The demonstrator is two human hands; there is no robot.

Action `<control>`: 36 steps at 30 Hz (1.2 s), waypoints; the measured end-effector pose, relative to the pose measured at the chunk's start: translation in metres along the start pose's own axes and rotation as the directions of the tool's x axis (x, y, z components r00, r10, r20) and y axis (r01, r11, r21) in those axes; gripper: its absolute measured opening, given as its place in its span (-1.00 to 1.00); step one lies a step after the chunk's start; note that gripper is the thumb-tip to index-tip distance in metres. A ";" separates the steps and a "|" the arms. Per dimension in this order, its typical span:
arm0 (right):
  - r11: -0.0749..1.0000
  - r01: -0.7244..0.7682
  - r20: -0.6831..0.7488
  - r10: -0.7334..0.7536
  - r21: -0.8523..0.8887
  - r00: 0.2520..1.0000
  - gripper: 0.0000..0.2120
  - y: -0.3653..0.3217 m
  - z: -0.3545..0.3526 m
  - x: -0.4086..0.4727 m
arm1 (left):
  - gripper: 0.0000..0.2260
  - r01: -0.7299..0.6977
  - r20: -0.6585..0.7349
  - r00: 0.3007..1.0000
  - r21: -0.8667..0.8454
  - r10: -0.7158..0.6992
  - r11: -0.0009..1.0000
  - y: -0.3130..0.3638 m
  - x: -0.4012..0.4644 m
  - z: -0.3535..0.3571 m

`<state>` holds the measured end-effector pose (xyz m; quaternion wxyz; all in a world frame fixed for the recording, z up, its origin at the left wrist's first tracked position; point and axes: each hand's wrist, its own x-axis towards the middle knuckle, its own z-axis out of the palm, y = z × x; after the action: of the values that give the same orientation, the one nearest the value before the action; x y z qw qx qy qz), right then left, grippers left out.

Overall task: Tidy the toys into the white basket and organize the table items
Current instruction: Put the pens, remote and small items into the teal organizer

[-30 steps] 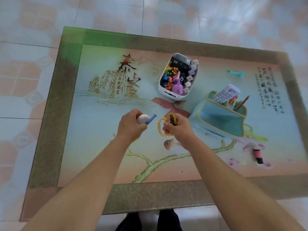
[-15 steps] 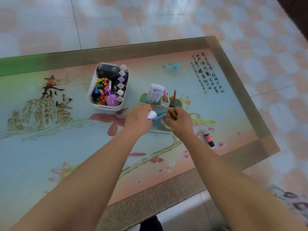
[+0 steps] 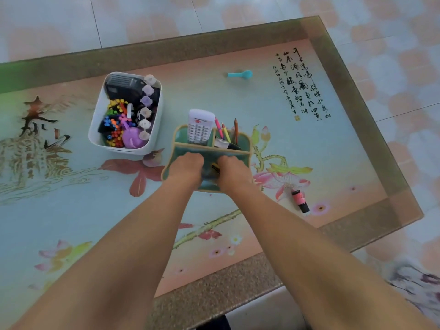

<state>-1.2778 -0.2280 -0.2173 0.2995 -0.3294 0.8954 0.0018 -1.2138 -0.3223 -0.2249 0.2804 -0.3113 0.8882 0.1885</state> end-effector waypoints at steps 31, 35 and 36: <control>0.898 -0.287 -0.264 0.381 0.333 0.886 -0.91 0.143 -0.012 -0.109 | -0.86 -0.494 -0.293 0.851 -0.163 0.436 0.854 0.101 -0.080 -0.006; 0.881 -0.355 -0.172 0.420 0.312 0.891 -0.74 0.188 0.012 -0.088 | -0.87 -0.481 -0.285 0.860 -0.173 0.424 0.860 0.144 -0.053 0.017; 0.884 -0.366 -0.142 0.418 0.291 0.897 -0.64 0.195 0.018 -0.081 | -0.86 -0.467 -0.275 0.869 -0.187 0.410 0.864 0.152 -0.046 0.022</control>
<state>-1.3344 -0.0235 -0.2268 0.2414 -0.0977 0.9616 -0.0868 -1.2756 -0.1784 -0.1890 0.0858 -0.1517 0.9312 0.3201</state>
